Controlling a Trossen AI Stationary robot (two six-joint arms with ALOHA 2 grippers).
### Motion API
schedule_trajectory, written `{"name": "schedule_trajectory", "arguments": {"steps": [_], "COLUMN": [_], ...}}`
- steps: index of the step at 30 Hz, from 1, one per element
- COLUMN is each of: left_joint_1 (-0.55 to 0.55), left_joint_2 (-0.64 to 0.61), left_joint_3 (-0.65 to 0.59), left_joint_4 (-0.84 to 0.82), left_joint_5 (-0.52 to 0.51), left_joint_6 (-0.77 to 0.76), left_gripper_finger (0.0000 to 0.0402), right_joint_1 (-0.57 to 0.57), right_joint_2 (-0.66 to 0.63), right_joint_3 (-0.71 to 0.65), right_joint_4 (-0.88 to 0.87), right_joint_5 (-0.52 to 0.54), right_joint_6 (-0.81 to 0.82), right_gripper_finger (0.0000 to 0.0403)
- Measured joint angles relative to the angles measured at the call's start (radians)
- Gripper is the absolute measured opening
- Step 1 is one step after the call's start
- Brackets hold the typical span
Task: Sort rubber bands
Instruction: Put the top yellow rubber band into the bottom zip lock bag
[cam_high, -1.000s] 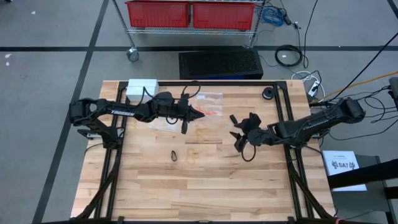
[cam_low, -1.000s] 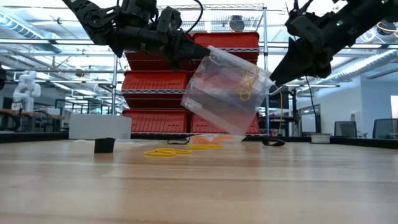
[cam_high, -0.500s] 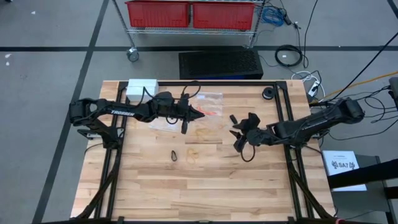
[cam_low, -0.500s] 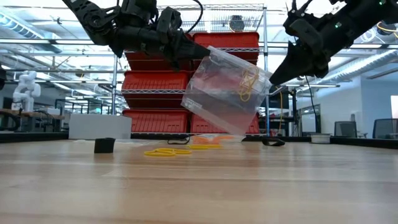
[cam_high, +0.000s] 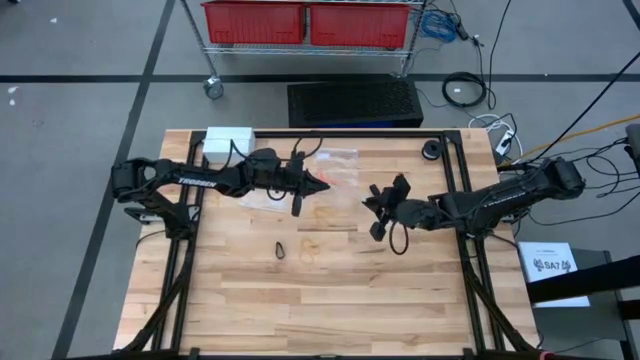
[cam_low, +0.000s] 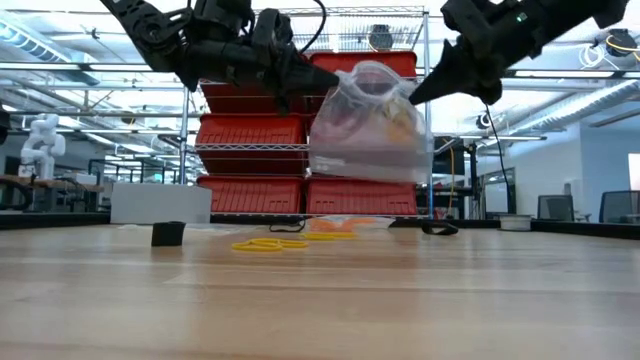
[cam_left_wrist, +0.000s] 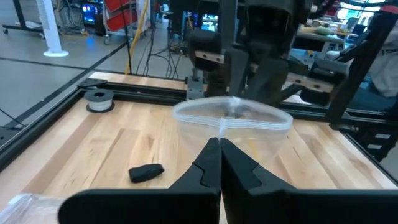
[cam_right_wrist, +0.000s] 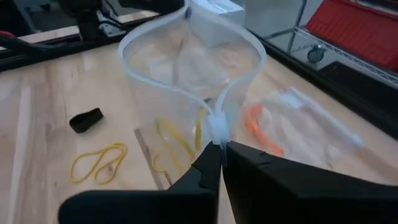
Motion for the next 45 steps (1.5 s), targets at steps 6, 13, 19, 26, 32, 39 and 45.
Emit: {"name": "schedule_trajectory", "arguments": {"steps": [6, 13, 19, 26, 32, 39, 45], "left_joint_1": [-0.020, 0.004, 0.058, 0.144, 0.205, 0.276, 0.301], "left_joint_2": [0.000, 0.000, -0.016, -0.167, -0.314, -0.435, -0.469], "left_joint_3": [0.000, 0.000, -0.008, -0.058, -0.087, -0.150, -0.189], "left_joint_4": [-0.001, -0.013, -0.064, -0.107, -0.201, -0.252, -0.261], "left_joint_5": [-0.023, -0.054, -0.055, -0.053, -0.048, -0.049, -0.050], "left_joint_6": [0.009, 0.047, 0.073, 0.100, 0.136, 0.135, 0.135], "left_gripper_finger": [0.0000, 0.0000, 0.0000, 0.0000, 0.0000, 0.0000, 0.0000], "right_joint_1": [-0.032, -0.040, -0.040, -0.040, -0.040, -0.055, -0.093], "right_joint_2": [0.000, 0.000, 0.000, 0.000, 0.084, 0.334, 0.543], "right_joint_3": [0.024, 0.059, 0.085, 0.102, 0.103, 0.103, 0.224], "right_joint_4": [-0.005, -0.098, -0.213, -0.276, -0.173, 0.144, 0.178], "right_joint_5": [-0.076, -0.119, -0.124, -0.151, -0.152, -0.152, -0.143], "right_joint_6": [-0.033, 0.021, 0.086, 0.165, 0.214, 0.209, 0.177], "right_gripper_finger": [0.0001, 0.0029, 0.0087, 0.0150, 0.0195, 0.0242, 0.0264]}}
